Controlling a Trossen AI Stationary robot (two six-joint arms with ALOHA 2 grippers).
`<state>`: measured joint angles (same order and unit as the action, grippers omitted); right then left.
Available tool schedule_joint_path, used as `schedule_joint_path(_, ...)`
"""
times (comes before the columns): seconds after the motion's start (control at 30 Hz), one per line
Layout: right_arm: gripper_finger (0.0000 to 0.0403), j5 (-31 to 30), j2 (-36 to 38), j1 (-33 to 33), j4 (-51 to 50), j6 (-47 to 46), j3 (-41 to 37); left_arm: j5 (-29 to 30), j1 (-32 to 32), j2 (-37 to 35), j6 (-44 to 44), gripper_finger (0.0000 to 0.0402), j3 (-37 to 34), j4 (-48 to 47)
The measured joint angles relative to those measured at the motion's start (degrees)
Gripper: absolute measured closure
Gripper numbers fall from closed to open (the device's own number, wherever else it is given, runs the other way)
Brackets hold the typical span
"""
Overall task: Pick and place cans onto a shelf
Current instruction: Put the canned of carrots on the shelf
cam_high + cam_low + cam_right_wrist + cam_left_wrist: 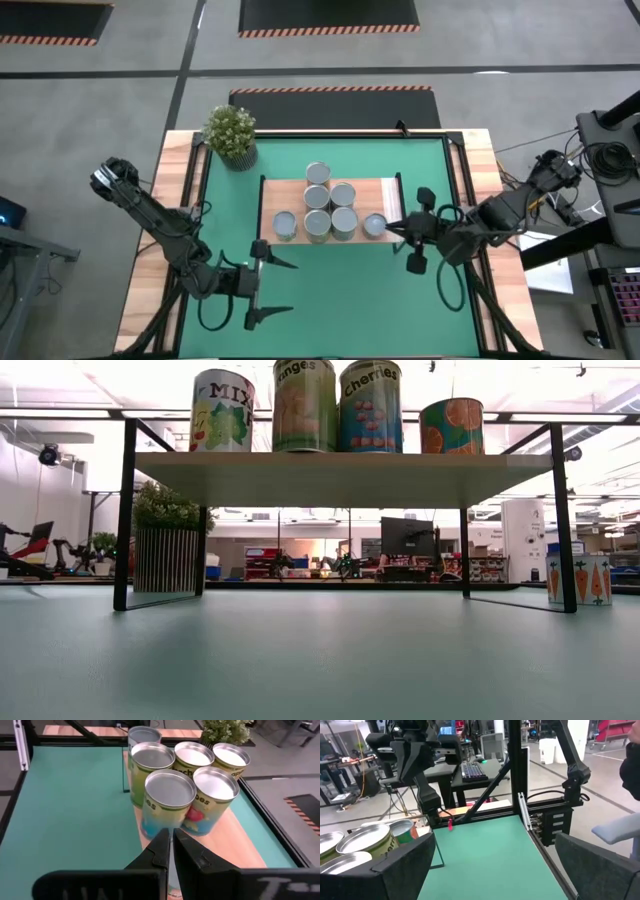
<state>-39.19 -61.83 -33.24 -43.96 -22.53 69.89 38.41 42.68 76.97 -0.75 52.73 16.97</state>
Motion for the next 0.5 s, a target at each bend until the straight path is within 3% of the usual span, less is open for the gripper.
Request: schedule_joint_path(0.5, 0.0390, -0.5, 0.0, -1.0, -0.4, -0.9, -1.6, 0.1, -0.2, 0.0, -0.5, 0.0009, 0.0, -0.5)
